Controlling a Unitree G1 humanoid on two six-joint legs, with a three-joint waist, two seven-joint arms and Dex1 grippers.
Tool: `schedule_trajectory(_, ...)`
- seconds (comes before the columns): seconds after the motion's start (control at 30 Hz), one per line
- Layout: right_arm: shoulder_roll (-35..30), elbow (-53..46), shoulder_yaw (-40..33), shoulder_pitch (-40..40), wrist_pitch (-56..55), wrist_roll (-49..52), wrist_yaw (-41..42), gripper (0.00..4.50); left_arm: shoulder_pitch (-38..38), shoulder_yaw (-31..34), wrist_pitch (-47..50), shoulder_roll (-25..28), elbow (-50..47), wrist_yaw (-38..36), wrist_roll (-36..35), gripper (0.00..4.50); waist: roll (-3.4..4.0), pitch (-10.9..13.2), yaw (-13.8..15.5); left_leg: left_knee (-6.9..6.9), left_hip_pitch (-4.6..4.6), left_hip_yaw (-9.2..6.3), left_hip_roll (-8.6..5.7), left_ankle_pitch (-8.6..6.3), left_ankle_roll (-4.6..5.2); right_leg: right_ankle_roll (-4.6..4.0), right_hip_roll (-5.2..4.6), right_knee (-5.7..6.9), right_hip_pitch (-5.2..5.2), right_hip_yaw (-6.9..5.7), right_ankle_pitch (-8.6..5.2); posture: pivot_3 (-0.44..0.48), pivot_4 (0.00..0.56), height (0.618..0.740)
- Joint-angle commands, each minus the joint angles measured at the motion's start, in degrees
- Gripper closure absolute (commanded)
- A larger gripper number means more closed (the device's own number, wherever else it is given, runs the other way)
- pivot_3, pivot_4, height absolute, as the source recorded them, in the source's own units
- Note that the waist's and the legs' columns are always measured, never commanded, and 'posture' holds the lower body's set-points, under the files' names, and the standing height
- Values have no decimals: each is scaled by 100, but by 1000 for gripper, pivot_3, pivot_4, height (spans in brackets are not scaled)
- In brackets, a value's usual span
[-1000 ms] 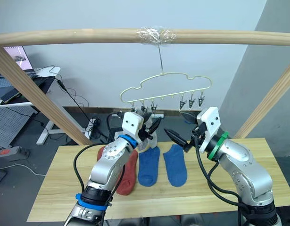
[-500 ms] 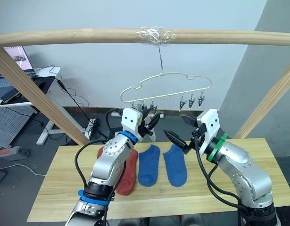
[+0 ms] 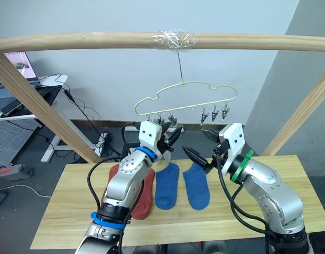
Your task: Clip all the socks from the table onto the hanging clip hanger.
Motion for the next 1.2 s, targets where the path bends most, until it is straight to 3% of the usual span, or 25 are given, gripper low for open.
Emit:
schedule_trajectory(0.03,16,-254,-35,-26,-100,66,-37,0,-130,70,-190,-15,-24,29,62,2124,0,0,-2,0,0,0,0,0,0,0,0,0,0,0,0,-114,143,740)
schedule_trajectory(0.43,29,-234,24,9,-166,22,-67,0,142,37,-133,94,-227,-72,107,2124,1,-1,-6,0,0,-1,0,1,-2,0,0,0,0,0,0,-110,128,740)
schedule_trajectory(1.2,-131,-257,-11,47,-179,35,-89,0,-425,100,-481,-160,439,112,263,2124,0,-4,-41,4,0,3,-1,6,-10,1,0,4,0,2,1,-137,113,740)
